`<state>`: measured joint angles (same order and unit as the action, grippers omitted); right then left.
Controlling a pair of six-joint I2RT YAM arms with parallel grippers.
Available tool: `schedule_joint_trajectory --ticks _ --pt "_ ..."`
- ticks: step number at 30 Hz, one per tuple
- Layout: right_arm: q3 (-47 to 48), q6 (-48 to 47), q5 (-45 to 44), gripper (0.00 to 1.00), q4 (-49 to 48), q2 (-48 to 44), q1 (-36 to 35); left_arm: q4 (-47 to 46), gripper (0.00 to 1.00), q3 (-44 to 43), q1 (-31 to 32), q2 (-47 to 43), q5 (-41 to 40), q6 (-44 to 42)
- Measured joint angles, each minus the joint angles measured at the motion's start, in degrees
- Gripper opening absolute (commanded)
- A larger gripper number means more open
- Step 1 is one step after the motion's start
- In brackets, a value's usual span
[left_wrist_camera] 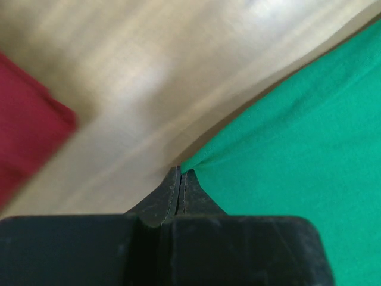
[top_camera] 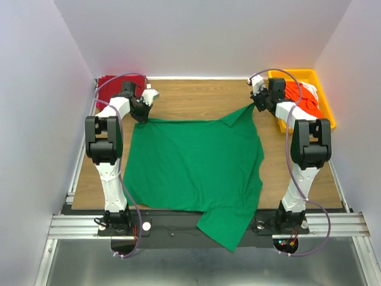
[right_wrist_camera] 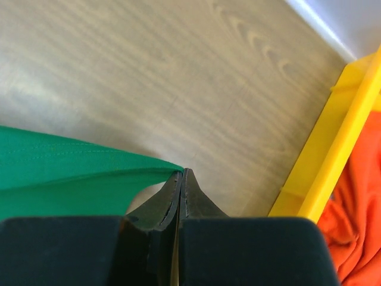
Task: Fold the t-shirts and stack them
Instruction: Flatten the tshirt out, then fold the tshirt
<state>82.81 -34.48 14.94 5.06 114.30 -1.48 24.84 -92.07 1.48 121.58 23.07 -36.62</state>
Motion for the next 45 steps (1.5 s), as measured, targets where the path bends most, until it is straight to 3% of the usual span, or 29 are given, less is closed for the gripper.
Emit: schedule_joint_trajectory --ticks 1,3,5,8,21,27,33,36,37,39,45 --pt "1.1 0.1 -0.1 0.0 -0.1 0.8 0.0 0.2 0.2 -1.1 -0.1 0.7 0.0 -0.1" --pt "4.2 0.5 -0.5 0.01 -0.1 2.7 0.0 0.5 0.33 -3.2 -0.4 1.9 -0.1 -0.7" --pt "5.8 0.5 -0.6 0.01 -0.4 3.7 0.0 0.9 0.42 -4.1 -0.8 2.4 -0.1 -1.0" --pt "7.8 0.9 -1.0 0.01 -1.0 4.7 0.0 1.9 0.47 -4.7 -1.6 2.4 -0.2 -1.4" --pt "7.8 0.9 -1.7 0.0 -1.2 5.1 -0.1 5.5 0.47 -6.4 -3.5 2.4 -2.1 -6.3" --pt "7.8 0.9 -2.1 0.01 -1.2 5.1 -0.1 6.6 0.17 -9.7 -3.5 2.9 -1.3 -7.1" --pt "7.8 0.9 -2.3 0.01 -1.2 5.1 -0.1 8.0 0.05 -11.1 -3.5 3.2 -0.1 -7.9" --pt "7.8 0.9 -2.3 0.01 -1.2 5.1 -0.1 8.6 0.2 -11.1 -3.5 3.3 0.2 -8.0" --pt "7.8 0.9 -2.3 0.01 -1.2 5.1 -0.1 8.8 0.32 -11.1 -3.5 3.3 0.3 -8.1" --pt "7.8 0.9 -2.3 0.01 -1.2 5.1 -0.1 8.9 0.39 -11.1 -3.5 3.3 0.5 -8.5" --pt "7.8 0.9 -2.3 0.01 -1.2 5.1 -0.1 9.4 0.41 -12.0 -3.5 3.6 1.7 -8.5"
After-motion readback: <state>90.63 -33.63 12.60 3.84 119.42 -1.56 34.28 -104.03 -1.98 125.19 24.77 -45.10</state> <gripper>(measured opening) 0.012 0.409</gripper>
